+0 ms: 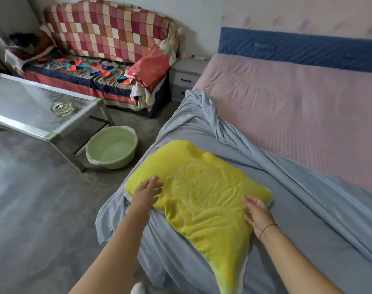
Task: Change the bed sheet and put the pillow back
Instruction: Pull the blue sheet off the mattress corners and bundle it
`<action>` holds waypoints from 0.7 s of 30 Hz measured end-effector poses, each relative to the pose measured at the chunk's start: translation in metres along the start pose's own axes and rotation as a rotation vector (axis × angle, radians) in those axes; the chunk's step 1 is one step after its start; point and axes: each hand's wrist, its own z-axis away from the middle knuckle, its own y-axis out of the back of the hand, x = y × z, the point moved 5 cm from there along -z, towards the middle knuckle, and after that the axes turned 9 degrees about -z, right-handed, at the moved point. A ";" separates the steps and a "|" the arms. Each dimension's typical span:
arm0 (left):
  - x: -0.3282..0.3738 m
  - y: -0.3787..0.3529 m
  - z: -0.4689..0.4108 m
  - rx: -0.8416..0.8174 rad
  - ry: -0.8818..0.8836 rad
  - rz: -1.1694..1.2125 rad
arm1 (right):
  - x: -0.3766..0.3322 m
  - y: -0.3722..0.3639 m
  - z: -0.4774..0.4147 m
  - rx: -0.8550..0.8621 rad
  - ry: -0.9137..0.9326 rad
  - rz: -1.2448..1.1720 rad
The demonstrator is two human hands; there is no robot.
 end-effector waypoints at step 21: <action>0.088 -0.030 -0.174 -0.640 -0.095 -0.394 | 0.055 -0.107 0.031 0.565 0.137 -0.253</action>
